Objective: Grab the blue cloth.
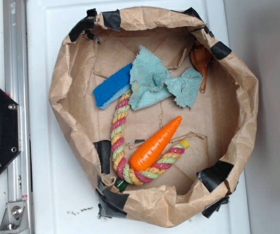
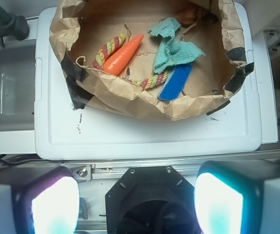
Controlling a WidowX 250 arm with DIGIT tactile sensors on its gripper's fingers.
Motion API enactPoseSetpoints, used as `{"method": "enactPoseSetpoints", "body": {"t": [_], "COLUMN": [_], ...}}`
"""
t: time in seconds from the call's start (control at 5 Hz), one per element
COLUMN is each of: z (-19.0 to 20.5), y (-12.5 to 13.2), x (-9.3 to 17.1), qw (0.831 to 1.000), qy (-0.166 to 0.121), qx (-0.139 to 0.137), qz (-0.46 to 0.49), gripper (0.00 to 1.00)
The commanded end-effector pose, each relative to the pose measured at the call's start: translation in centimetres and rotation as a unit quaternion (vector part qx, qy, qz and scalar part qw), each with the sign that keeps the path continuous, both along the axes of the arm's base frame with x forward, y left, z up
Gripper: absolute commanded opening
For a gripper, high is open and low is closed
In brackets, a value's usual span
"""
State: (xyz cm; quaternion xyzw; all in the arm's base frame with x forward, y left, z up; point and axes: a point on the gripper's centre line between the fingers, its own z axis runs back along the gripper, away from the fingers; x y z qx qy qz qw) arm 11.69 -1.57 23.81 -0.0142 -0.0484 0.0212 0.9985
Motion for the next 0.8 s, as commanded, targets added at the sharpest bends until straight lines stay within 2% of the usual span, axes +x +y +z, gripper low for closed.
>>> {"method": "enactPoseSetpoints", "body": {"t": [0.0,0.2,0.4,0.6], "z": [0.0,-3.2,-6.4,-9.5], "y": [0.0,0.9,2.5,3.2], "x": [0.0,4.8,8.5,12.1], "qw": [1.0,0.999,0.996,0.994], "qy": [0.0,0.024,0.064,0.078], "qx": [0.0,0.016,0.042,0.071], "qz": [0.0,0.013,0.045,0.039], "gripper": [1.0,1.0,1.0,1.0]}}
